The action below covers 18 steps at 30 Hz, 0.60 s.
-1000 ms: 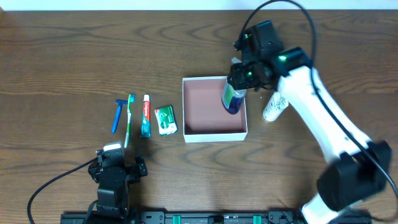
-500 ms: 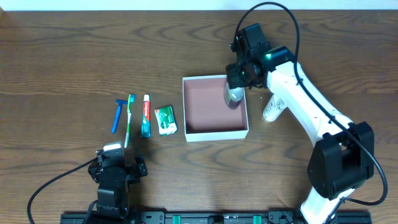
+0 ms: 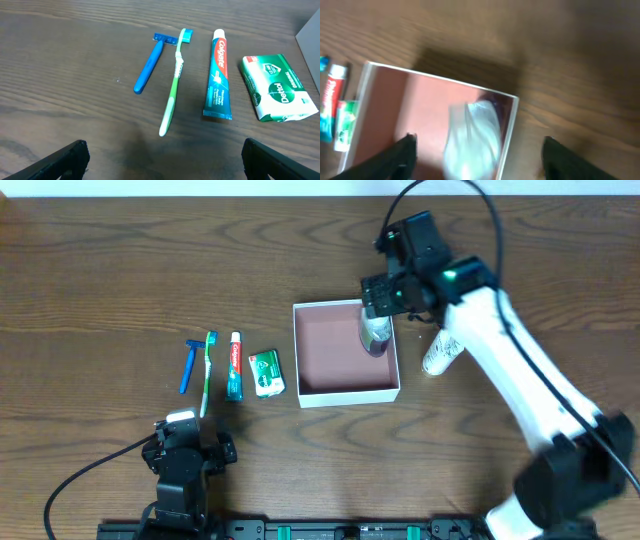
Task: Pack container
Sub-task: 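Carry the bottle left and release it in the box's back corner, then grasp the white lotion tube with the right gripper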
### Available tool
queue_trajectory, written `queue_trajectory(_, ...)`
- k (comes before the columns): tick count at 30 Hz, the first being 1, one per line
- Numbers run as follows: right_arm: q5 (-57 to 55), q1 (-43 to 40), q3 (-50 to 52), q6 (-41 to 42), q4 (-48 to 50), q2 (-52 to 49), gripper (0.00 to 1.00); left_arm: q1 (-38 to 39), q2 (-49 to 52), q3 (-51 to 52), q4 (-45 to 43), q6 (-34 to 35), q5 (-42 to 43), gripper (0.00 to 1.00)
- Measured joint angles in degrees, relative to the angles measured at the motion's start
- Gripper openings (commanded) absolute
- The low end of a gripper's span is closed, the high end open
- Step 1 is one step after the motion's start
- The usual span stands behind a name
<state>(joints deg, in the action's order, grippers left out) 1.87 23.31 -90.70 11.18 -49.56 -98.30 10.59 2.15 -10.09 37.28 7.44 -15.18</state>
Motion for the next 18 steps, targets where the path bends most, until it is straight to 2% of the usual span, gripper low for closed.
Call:
queue_trajectory(6, -5.9, -4.4, -1.9, -0.7, -10.7, 13.5, 0.77, 0.0, 0.0, 0.0, 0.0, 0.0, 0.0, 0.98)
queue_trajectory(10, -8.2, -8.5, -2.1, -0.3, -18.6, 15.3, 0.70, 0.0, 0.0, 0.0, 0.0, 0.0, 0.0, 0.98)
queue_trajectory(14, -7.4, -9.2, 1.5, 0.8, -19.6, 13.3, 0.64, 0.0, 0.0, 0.0, 0.0, 0.0, 0.0, 0.98)
queue_trajectory(18, -6.6, -9.1, 8.1, 2.8, -15.6, 11.4, 0.55, 0.0, 0.0, 0.0, 0.0, 0.0, 0.0, 0.98)
